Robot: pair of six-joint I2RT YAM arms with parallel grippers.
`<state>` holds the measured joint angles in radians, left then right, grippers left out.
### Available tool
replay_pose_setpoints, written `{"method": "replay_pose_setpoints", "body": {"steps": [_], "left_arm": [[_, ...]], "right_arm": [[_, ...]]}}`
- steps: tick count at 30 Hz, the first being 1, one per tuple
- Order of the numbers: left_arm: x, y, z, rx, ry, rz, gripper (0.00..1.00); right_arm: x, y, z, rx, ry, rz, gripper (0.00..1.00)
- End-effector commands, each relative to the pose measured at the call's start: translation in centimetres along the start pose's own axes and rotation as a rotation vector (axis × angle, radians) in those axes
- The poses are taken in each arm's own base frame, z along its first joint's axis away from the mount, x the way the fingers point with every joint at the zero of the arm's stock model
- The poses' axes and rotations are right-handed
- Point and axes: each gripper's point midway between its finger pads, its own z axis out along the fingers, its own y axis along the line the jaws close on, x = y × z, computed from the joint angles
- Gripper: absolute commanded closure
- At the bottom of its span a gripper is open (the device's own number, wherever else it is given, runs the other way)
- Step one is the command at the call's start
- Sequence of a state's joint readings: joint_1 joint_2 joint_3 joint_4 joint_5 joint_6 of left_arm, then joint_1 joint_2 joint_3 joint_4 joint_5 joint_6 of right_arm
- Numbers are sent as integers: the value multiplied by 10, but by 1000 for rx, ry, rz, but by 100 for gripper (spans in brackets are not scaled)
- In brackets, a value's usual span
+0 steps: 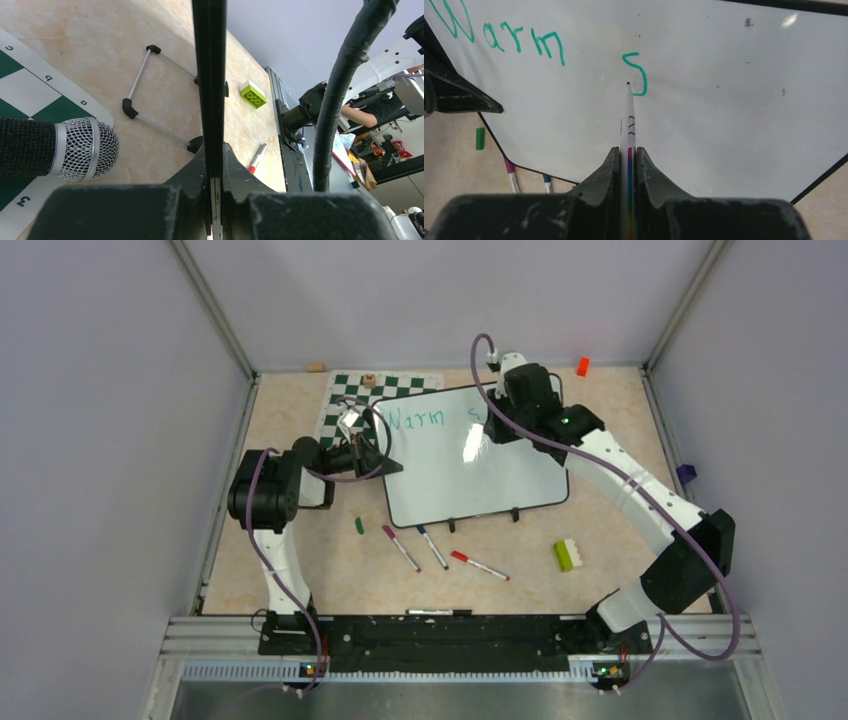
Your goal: Write a sentence on the whiteboard
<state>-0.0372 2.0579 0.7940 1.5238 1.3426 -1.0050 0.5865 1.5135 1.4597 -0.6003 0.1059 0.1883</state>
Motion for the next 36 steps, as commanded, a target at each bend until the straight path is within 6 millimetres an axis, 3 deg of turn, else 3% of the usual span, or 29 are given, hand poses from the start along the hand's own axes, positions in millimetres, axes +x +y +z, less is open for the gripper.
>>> {"method": "replay_pose_setpoints", "body": {"steps": [1,18,24,31,36], "left_arm": [[-26,2,-7,-21,-71,146,100],[-26,3,-7,-22,-72,146,100],[-26,3,-7,-21,-71,146,100],[-26,3,-7,-21,-71,146,100],[-25,3,-7,-21,-71,145,100]], "right_arm": [[-48,-12,-29,-13,-167,67,100],[-46,-21,-5,20,-122,55,100],[-30,-30,4,67,-78,58,100],[-6,-31,0,62,-47,66,100],[-5,-31,-1,58,-53,70,100]]}}
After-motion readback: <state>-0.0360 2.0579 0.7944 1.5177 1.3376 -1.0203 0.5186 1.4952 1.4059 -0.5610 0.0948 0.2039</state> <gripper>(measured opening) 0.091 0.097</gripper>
